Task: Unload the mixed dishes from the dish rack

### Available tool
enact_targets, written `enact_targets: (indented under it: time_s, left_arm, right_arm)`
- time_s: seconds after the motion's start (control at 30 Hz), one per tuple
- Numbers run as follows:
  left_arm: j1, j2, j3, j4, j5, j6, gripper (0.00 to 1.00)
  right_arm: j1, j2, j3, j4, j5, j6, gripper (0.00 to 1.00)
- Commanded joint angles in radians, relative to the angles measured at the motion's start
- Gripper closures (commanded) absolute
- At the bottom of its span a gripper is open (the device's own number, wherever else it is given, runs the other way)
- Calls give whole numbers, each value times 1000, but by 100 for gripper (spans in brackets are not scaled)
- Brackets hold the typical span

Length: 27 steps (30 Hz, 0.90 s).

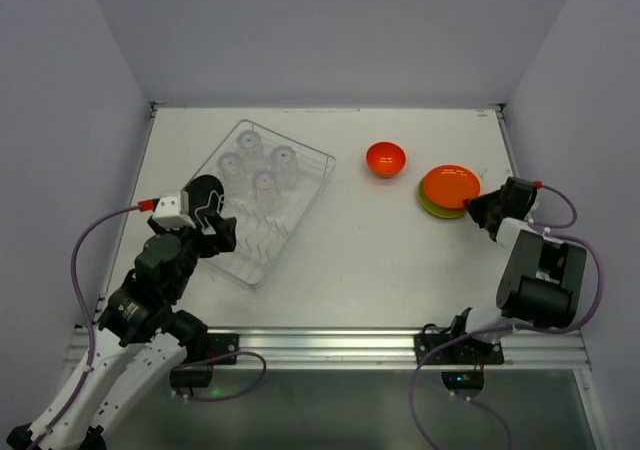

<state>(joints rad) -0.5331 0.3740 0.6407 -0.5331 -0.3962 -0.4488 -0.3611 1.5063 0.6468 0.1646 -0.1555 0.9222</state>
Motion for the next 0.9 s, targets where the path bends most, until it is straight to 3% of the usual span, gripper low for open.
enact_targets:
  time_s: [0.0, 0.17, 0.6, 0.67, 0.7, 0.77, 0.8, 0.87]
  left_arm:
    - [-1, 20, 4, 24, 0, 24, 0]
    - [-1, 14, 2, 25, 2, 25, 0]
    - [-1, 69, 11, 24, -13, 30, 0]
    - [-1, 85, 16, 19, -23, 30, 0]
    - [-1, 89, 19, 16, -29, 30, 0]
    - [1, 105, 23, 9, -46, 30, 0]
    - [1, 111, 28, 4, -53, 30, 0]
    - [1, 135, 37, -4, -66, 27, 0]
  right_arm:
    - [-4, -1, 59, 41, -48, -28, 94]
    - [5, -29, 34, 44, -65, -51, 75]
    - [33, -187, -30, -31, -38, -115, 55]
    - [33, -218, -47, -46, -33, -117, 47]
    - [33, -225, -52, -53, -29, -115, 37]
    - [33, -244, -61, -59, -32, -115, 31]
    - [33, -244, -58, -63, -33, -120, 22]
    - [33, -253, -39, -94, -53, -132, 19]
